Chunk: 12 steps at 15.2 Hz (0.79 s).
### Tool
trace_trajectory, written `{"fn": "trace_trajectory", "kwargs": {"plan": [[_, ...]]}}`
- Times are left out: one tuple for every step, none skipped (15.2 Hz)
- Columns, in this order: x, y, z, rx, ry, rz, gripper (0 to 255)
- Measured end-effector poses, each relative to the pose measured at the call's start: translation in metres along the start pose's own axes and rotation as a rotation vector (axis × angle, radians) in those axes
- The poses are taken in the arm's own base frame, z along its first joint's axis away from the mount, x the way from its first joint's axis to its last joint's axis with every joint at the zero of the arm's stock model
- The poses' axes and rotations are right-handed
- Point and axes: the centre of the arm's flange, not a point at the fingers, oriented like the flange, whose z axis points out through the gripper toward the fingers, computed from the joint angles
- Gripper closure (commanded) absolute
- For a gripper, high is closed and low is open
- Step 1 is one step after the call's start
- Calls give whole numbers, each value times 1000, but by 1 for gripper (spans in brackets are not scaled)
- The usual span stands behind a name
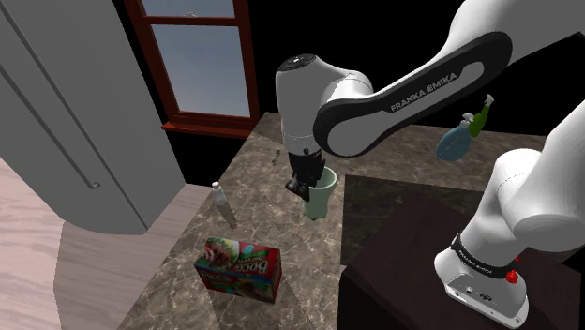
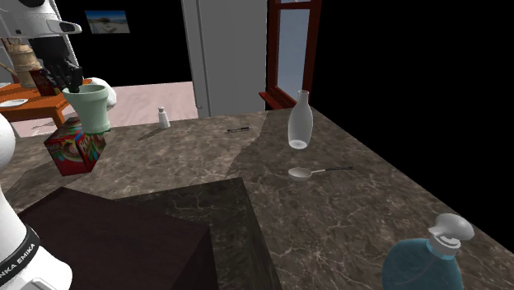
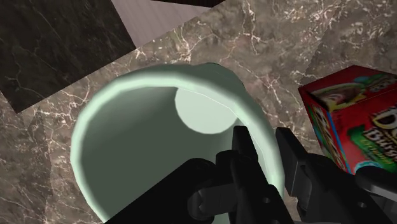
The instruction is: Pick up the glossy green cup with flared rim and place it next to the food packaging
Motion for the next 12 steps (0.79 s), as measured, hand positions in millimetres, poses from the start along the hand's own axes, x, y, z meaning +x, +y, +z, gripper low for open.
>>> {"fn": "trace_trajectory", "kwargs": {"plan": [[0,-1,5,0,0,0,255],[0,-2,10,0,0,0,255],[1,-3,14,0,0,0,255],[1,-3,20,0,0,0,255],[1,-3,26,0,0,0,255],[1,-5,31,0,0,0,255],[2,-4,36,0,0,0,255],[2,-5,41,0,0,0,255],[3,-5,48,0,0,1,255],[3,-5,52,0,0,1,255],[4,-6,57,0,0,1,255],[3,-7,62,0,0,1,255]]}}
